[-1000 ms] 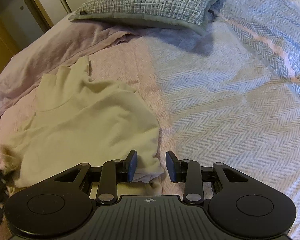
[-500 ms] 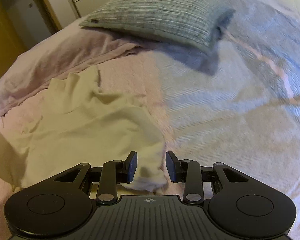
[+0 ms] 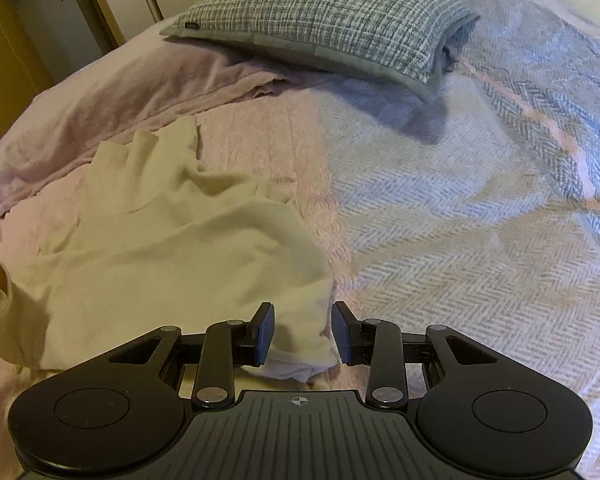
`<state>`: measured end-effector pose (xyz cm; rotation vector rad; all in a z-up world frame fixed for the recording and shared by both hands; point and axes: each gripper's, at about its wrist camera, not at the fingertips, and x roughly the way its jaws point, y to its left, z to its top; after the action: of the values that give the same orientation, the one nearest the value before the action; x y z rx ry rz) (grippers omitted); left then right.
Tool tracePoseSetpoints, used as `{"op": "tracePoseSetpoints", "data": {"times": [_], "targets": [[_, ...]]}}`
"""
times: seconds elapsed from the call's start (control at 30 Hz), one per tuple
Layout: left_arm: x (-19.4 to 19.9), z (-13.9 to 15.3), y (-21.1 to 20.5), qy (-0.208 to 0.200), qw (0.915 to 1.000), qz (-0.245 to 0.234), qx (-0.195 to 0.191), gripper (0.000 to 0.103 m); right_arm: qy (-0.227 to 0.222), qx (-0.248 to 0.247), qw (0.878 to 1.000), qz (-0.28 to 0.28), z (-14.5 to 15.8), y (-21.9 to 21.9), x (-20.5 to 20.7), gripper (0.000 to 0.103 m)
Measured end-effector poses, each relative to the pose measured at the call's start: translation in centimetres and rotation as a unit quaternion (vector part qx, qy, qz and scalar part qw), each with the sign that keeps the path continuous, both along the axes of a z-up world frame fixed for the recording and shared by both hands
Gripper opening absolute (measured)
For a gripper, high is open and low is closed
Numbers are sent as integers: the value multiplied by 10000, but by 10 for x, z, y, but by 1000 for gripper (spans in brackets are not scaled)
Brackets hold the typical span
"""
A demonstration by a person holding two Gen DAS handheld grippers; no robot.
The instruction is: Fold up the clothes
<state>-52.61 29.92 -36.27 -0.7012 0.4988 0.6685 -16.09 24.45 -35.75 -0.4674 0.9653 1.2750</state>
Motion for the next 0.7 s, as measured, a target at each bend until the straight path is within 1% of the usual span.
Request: {"op": "tracePoseSetpoints", "data": {"times": [0.07,0.1,0.13,0.23,0.27,0.3,0.37,0.43,0.5,0.53,0.57,0.6,0.63,0.67,0.7], "targets": [[-1,2,5,-252,9996,83,-32,17,-10,34,10000,9,1,2,-1,35],[0,1,7,-282,9995,89,-56,17,-11,36,10000,17,1,3,-1,35],[3,0,8,-192,9998,60,-60,17,-13,38,10000,25,1,4,-1,35],[16,-8,4,343,9992,-191,-35,18,-16,45,10000,49,1,6,-2,35],[17,-10,3,387,9990,-206,-63,18,-20,46,10000,52,1,6,-2,35],[16,-11,3,336,9992,-190,-117,18,-34,49,10000,41,1,5,-2,35],[13,-11,4,256,9996,-47,-90,18,-78,90,9999,32,2,3,-1,35],[15,-11,8,339,9992,176,106,17,-119,198,9997,17,4,1,-2,35],[19,-17,14,468,9977,436,239,17,-140,198,9997,47,2,4,-2,35],[21,-24,18,559,9966,565,232,17,-147,174,9997,70,0,6,-3,35],[23,-33,23,689,9954,647,125,17,-136,115,9998,103,-4,8,-3,35],[25,-44,28,857,9940,680,-84,17,-95,-66,9998,149,-12,13,-2,35],[26,-51,32,965,9926,707,-191,17,-88,-326,9993,147,-20,17,-1,35],[26,-53,33,1012,9920,729,-197,16,-78,-453,9989,130,-22,20,0,35],[26,-51,34,1014,9919,745,-155,16,-41,-354,9992,158,-18,21,2,35]]}}
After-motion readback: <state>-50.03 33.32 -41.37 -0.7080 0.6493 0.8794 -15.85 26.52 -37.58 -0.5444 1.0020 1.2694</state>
